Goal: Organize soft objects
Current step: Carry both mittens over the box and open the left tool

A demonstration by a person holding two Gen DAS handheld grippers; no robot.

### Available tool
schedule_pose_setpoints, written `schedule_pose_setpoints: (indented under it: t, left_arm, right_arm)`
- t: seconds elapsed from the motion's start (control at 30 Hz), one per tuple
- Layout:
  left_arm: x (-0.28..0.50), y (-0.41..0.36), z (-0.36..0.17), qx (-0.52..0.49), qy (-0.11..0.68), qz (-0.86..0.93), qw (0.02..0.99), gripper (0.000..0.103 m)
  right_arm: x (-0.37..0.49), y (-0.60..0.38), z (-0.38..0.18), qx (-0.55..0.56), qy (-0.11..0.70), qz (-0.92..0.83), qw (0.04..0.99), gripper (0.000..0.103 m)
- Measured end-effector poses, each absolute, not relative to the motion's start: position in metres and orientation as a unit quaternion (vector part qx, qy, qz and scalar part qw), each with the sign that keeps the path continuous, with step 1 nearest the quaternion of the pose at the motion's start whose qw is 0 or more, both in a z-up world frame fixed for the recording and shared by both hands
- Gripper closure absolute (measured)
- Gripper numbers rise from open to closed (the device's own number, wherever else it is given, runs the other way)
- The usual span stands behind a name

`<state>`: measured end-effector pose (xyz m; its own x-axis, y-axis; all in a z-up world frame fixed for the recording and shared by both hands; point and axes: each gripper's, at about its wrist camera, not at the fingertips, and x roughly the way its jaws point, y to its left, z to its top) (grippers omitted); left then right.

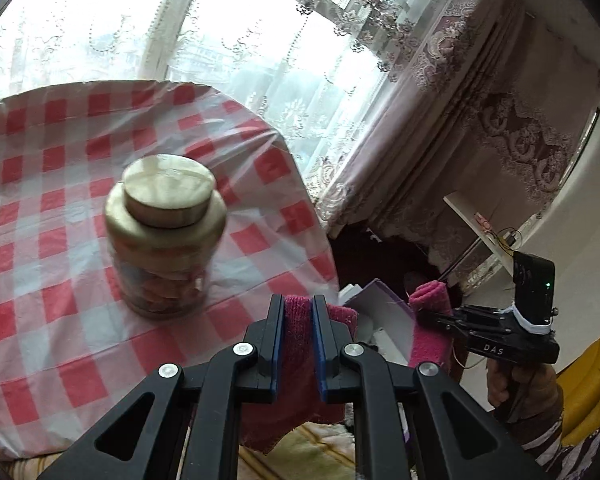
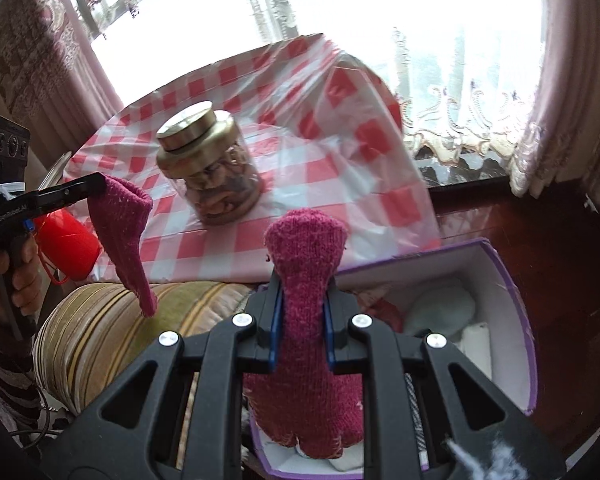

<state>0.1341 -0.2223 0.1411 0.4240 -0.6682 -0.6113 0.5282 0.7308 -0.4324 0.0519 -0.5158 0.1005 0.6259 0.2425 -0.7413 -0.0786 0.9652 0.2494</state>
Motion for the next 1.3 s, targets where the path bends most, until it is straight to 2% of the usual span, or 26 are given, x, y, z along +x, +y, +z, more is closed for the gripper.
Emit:
schedule_pose_setpoints:
  t: [0.43,0.7,0.83,0.97,1.1,1.3]
  left_arm:
    - [0.102,-0.353,0.122,-0.045,0.434,-0.435,0.788,0.089]
    - [0.121,-0.413,0.103,0.007,0.389,-0.457,0.800,0.089]
    - [0.132,-0.445,0.084,0.038,0.393,-0.470,0.790,0.089]
    - [0.121,-0.459,0.063,0.068,0.405,-0.493,0.767,0.089]
    - [0.095,-0.459,0.039,0.125,0.450,-0.519,0.716,0.089]
    - [0.054,-0.428,0.045,0.197,0.459,-0.550,0.669,0.089]
  right_arm:
    - [0.002,-0.591,0.076,0.150,0.422,0.042,0.893,0.083]
    - [-0.005,-0.611,0.064,0.173,0.421,0.029,0.890,0.083]
    - [-0.008,-0.619,0.059,0.181,0.424,0.022,0.887,0.083]
    - [-0.006,-0.626,0.048,0.187,0.435,0.018,0.880,0.083]
    - [-0.004,-0.626,0.040,0.189,0.442,0.022,0.876,0.083]
    - [0.000,-0.615,0.037,0.185,0.449,0.038,0.873,0.083]
